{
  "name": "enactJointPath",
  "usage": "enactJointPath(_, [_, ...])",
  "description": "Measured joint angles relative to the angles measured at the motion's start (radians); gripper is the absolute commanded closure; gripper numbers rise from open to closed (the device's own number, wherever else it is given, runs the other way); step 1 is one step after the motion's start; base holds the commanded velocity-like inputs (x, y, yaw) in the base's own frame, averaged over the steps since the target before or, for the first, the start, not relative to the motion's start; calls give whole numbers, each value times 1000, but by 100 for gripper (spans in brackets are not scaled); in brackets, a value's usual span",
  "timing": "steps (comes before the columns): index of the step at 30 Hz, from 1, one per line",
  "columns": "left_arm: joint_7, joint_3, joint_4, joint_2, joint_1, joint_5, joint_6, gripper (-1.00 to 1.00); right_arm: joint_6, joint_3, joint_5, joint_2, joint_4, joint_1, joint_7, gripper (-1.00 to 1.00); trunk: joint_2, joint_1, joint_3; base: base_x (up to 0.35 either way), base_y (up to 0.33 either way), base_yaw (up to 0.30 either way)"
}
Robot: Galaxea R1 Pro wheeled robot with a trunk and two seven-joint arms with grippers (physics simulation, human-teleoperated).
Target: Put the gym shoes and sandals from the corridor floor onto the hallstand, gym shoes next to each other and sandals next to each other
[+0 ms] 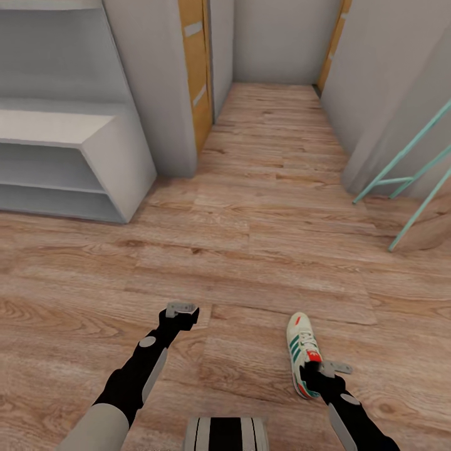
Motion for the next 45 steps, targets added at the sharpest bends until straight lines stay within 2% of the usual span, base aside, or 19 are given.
enactJointPath(13, [0, 0, 0, -1, 0, 0, -1, -100, 0, -1, 0, -1, -1, 0, -1, -100, 0, 0, -3, 0, 0, 23])
enactJointPath(21, [-1, 0, 0, -1, 0, 1, -1, -100, -2, -1, 0, -1, 0, 0, -1, -100, -2, 4, -37, 0, 0, 2])
enactJointPath(29, [-2, 0, 0, -2, 1, 1, -2, -100, -4, -2, 0, -1, 0, 0, -1, -100, -2, 4, -47, 0, 0, 0])
enactJointPath(41, [-2, -1, 0, -2, 0, 1, -1, -100, -3, -3, 0, -1, 0, 0, -1, -100, -2, 4, -50, 0, 0, 0])
enactJointPath(45, [-2, -1, 0, -2, 0, 1, -1, -100, -4, -3, 0, -1, 0, 0, -1, -100, -3, 5, -67, 0, 0, 0])
